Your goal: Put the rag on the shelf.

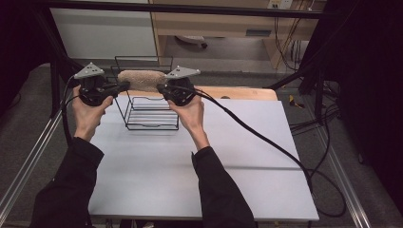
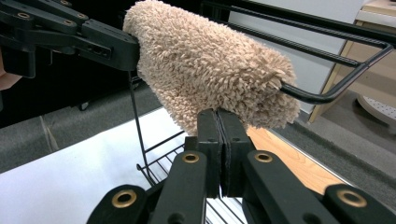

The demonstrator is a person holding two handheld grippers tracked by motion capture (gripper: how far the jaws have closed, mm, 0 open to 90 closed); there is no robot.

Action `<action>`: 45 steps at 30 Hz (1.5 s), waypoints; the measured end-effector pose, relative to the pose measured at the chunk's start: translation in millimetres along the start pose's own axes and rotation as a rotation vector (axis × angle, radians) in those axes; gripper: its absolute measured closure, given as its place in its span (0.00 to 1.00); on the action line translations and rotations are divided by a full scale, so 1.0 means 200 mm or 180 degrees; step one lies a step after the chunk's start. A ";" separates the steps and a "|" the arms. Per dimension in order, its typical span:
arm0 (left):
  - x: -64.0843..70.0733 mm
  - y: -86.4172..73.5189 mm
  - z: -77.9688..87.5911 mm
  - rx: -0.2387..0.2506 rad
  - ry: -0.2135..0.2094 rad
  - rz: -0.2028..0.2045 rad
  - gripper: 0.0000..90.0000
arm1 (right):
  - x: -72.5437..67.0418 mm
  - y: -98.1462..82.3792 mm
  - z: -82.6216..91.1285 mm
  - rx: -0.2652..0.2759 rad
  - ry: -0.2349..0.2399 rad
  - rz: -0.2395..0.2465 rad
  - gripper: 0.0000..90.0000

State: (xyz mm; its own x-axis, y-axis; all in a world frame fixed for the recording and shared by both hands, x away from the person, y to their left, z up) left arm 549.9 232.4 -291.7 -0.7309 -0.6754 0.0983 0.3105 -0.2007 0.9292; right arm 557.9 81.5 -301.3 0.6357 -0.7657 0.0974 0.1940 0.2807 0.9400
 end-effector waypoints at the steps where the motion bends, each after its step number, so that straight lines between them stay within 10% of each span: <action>1: 0.00 0.00 0.00 0.0000 0.0003 -0.0003 1.00 | 0.00 0.00 0.00 0.0013 0.0003 0.0000 0.97; 27: 0.11 -0.02 0.13 -0.0173 -0.0016 0.0001 0.59 | 0.03 0.09 0.25 0.0070 0.0045 -0.0096 0.62; 45: 0.24 -0.36 0.09 -0.0466 -0.0080 -0.0010 0.22 | 0.23 -0.31 0.51 -0.0260 -0.0017 -0.0342 0.16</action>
State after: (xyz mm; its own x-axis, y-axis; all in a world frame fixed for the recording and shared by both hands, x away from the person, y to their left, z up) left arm 481.6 227.8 -348.3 -0.7464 -0.6569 0.1062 0.3922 -0.3053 0.8677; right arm 500.0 -30.4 -321.8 0.6040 -0.7970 -0.0005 0.3212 0.2429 0.9153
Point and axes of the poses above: each handheld gripper's, and its own axes: z roughly backward along the jaws, y roughly out of its top, x roughly to its right, the point moved 9 cm from there along -z, roughly forward along the jaws, and after that the axes turned 11 degrees about -y, right-handed, at the moved point
